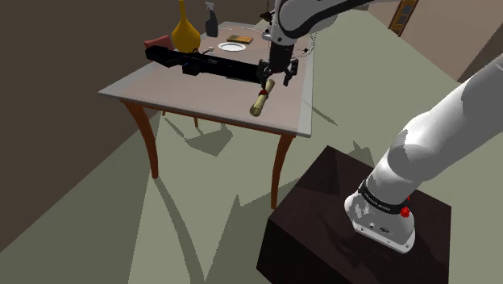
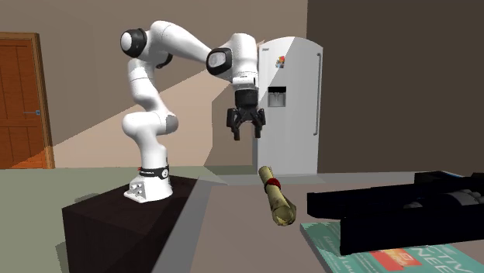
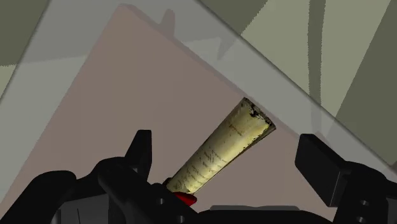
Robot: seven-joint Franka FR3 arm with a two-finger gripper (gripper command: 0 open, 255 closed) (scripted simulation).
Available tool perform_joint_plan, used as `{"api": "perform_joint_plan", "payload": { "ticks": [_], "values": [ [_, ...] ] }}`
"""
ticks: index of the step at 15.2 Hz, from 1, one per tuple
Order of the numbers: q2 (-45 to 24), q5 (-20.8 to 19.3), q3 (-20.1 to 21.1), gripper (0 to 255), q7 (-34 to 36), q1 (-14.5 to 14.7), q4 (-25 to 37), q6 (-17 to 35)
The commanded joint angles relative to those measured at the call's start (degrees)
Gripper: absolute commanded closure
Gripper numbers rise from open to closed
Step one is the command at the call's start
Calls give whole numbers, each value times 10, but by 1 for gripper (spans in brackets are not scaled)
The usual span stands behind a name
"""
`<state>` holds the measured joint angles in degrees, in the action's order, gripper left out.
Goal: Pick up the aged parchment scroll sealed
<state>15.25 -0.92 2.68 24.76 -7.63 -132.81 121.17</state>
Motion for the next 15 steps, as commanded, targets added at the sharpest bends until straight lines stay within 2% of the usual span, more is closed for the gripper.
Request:
{"api": "perform_joint_plan", "payload": {
  "ticks": [1,11,15],
  "values": [
    [-41,-2,-4,0,21,-10,21,27],
    [-224,0,-35,0,113,-46,138,126],
    [-236,0,-36,0,114,-46,129,148]
  ]
}}
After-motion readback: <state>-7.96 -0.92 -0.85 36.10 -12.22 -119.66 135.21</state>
